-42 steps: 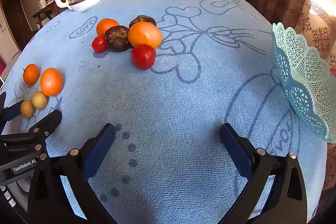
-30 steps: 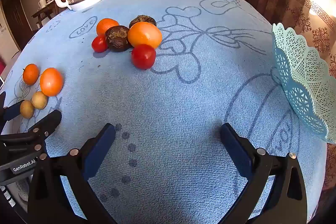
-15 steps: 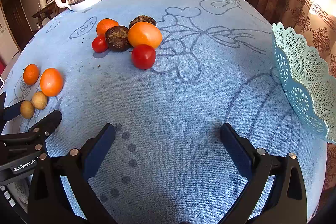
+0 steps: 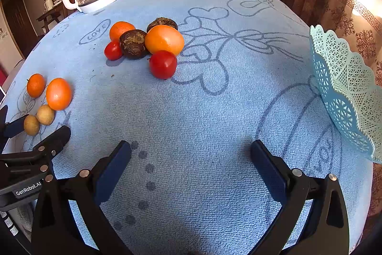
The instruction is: Organize fruits
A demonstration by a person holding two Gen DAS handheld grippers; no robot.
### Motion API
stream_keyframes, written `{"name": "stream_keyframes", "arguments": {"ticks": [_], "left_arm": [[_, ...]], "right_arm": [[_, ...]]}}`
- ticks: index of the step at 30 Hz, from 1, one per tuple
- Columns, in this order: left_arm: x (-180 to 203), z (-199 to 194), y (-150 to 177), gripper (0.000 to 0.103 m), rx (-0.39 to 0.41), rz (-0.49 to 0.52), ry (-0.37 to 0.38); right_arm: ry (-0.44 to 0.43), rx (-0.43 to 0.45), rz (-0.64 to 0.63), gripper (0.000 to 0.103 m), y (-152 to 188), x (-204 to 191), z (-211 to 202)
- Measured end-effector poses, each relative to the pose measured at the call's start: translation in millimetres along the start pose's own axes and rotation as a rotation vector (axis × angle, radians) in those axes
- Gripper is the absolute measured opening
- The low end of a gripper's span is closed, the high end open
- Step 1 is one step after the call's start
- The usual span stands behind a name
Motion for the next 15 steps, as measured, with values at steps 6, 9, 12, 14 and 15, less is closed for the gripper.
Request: {"name": "stream_keyframes", "arguments": {"ticks": [6, 9, 12, 14, 15], "left_arm": [[0.1, 0.0, 0.0, 0.098, 0.0, 0.0, -0.001], [-0.9, 1.8, 0.6, 0.098, 0.001, 0.002, -0.003], [0.7, 1.1, 1.5, 0.098, 0.005, 0.008, -0.012], [1.9, -0.2, 2.0, 0.098, 0.008, 0.013, -0.02], [3.0, -1.7, 3.0, 0.098, 0.01, 0.016, -0.024]], "right_arm": [[-0.003, -0.003, -0.003, 0.101, 0.6, 0.4, 0.1], [-0.005, -0.005, -0.008, 0.101, 2.0, 0.3, -0.7], [-0.006, -0.003, -0.007, 0.101, 0.7, -2.7, 0.8], [-0.006, -0.002, -0.007, 0.101, 0.7, -2.0, 0.7], [-0.007, -0.002, -0.007, 0.101, 0.9, -1.9, 0.6]]}}
Point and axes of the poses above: each gripper's, at about its wrist camera, not at the fingertips, and z roughly the way its jaws point, x to its right, y to its underside, the point moved 7 cm from there along z, roughly the way its jaws point, and after that the axes turned 1 degree about -y, right-handed, at the moved point
